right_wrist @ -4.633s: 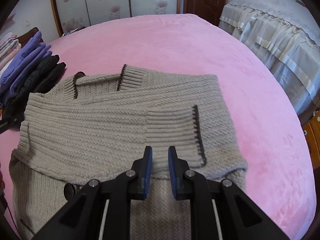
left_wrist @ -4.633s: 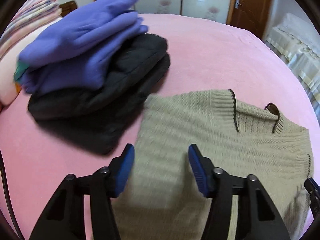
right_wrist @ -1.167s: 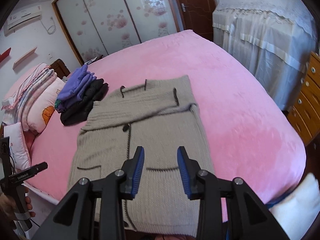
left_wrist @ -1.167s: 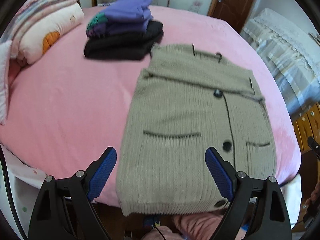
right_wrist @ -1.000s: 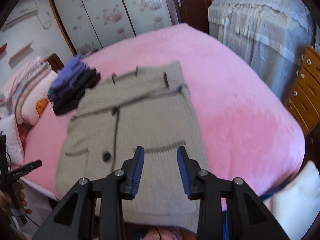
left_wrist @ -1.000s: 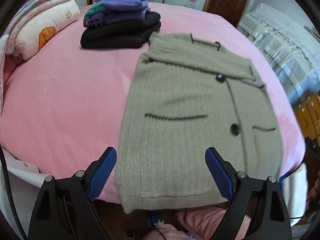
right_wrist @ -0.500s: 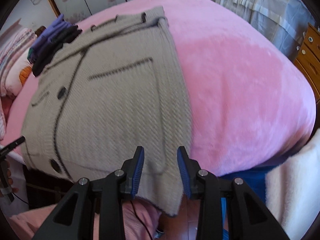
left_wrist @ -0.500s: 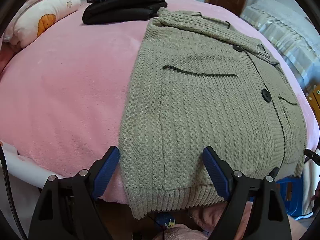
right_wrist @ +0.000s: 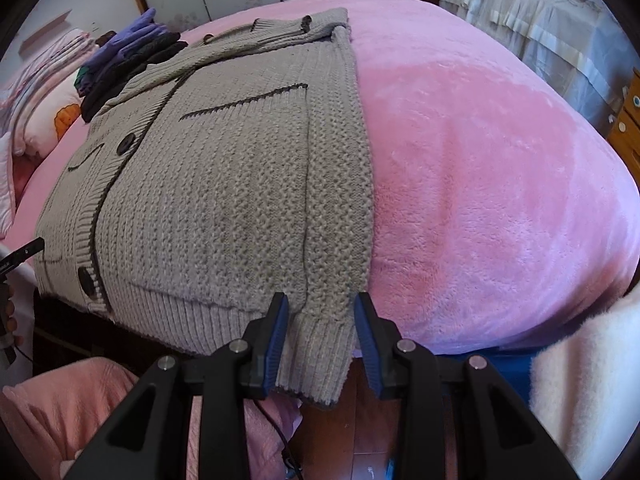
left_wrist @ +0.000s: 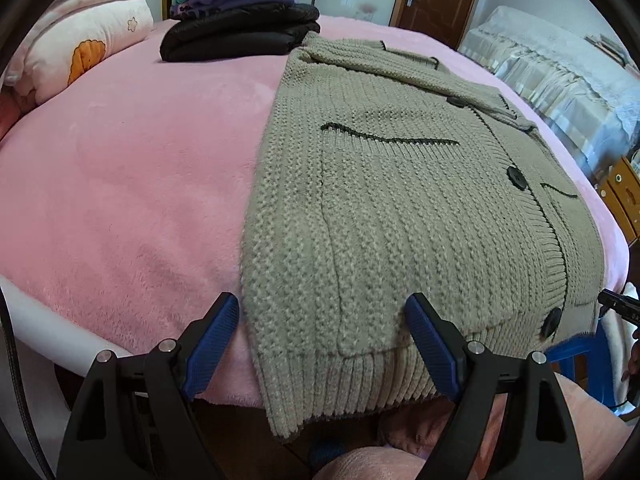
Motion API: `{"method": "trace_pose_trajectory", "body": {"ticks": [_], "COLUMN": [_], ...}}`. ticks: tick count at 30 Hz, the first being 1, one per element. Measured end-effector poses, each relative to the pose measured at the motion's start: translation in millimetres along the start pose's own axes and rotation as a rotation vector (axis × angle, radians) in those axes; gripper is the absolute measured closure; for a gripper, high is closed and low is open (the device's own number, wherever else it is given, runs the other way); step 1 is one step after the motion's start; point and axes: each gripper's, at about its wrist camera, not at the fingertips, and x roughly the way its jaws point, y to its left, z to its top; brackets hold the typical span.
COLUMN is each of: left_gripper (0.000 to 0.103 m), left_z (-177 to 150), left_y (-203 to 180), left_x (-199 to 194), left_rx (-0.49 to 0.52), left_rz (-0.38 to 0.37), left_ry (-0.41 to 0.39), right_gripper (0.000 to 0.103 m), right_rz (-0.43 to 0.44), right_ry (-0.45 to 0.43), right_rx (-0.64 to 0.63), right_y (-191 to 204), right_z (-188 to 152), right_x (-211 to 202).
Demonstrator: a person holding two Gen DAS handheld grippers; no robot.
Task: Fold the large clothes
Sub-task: 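Grasp the cardigan hem edge with the right tool, then lift the hem with the right tool and fold it toward the collar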
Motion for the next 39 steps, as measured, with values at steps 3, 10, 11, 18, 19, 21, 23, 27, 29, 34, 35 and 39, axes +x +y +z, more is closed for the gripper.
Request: {"method": "trace_pose_trajectory", "body": {"ticks": [3, 10, 11, 18, 19, 21, 23, 27, 29, 34, 35, 39], "left_gripper": [0.019, 0.019, 0.019, 0.018, 0.015, 0.011, 0.011, 0.023, 0.05, 0.088, 0.09, 0.091], "left_z": [-8, -21, -23, -27, -25, -22, -20, -19, -18, -12, -9, 3], "left_y": [5, 13, 13, 6, 5, 2, -1, -5, -11, -21, -24, -27], "left_x": [-3, 2, 4, 12, 14, 20, 24, 22, 19, 13, 12, 3], "left_rx": [-0.009, -0.007, -0.01, 0.017, 0.017, 0.018, 0.02, 0.03, 0.058, 0.084, 0.087, 0.029], "left_rz": [-0.014, -0.05, -0.066, -0.117, -0.119, -0.121, -0.11, -0.09, -0.088, -0.118, -0.11, -0.109], "left_ry": [-0.025, -0.04, -0.032, 0.017, 0.025, 0.04, 0.049, 0.058, 0.073, 0.123, 0.129, 0.12], "right_gripper": [0.069, 0.069, 0.069, 0.069, 0.068, 0.062, 0.059, 0.066, 0.086, 0.096, 0.096, 0.097], "right_rz": [0.0, -0.002, 0.0, 0.01, 0.015, 0.032, 0.042, 0.056, 0.084, 0.07, 0.08, 0.13], "right_ry": [-0.021, -0.028, -0.027, -0.041, -0.04, -0.05, -0.054, -0.064, -0.061, -0.069, -0.082, -0.171], "right_rx": [-0.009, -0.006, 0.0, 0.046, 0.053, 0.07, 0.073, 0.025, -0.004, -0.09, -0.101, -0.116], "right_y": [0, -5, -6, -10, -10, -10, -8, -1, 5, 19, 22, 33], "right_z": [-4, -17, -18, -22, -21, -17, -14, -13, -12, -6, -3, 7], "right_x": [-2, 2, 2, 7, 9, 12, 14, 13, 11, -1, -7, -35]}}
